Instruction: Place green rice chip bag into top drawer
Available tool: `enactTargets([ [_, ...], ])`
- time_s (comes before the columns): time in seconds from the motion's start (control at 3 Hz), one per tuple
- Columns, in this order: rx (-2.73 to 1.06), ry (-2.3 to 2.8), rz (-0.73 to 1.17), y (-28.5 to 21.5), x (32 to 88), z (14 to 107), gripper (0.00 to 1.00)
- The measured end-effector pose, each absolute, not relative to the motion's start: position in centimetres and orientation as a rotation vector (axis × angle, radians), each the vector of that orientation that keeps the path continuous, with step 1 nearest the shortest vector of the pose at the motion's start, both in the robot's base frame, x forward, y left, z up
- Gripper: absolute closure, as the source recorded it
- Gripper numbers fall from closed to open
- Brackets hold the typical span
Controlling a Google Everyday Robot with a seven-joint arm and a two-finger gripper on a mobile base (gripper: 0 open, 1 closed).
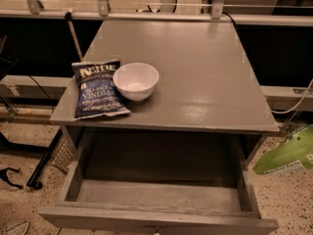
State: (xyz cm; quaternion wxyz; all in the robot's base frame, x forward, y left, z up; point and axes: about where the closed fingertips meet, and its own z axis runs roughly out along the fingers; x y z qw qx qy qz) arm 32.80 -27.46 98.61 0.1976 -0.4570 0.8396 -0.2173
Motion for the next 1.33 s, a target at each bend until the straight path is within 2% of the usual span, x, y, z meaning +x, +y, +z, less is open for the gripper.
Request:
enactTargets([
  [1.33,-1.562,2.167,-0.2,-18.6,36.7,92.4,1.0],
])
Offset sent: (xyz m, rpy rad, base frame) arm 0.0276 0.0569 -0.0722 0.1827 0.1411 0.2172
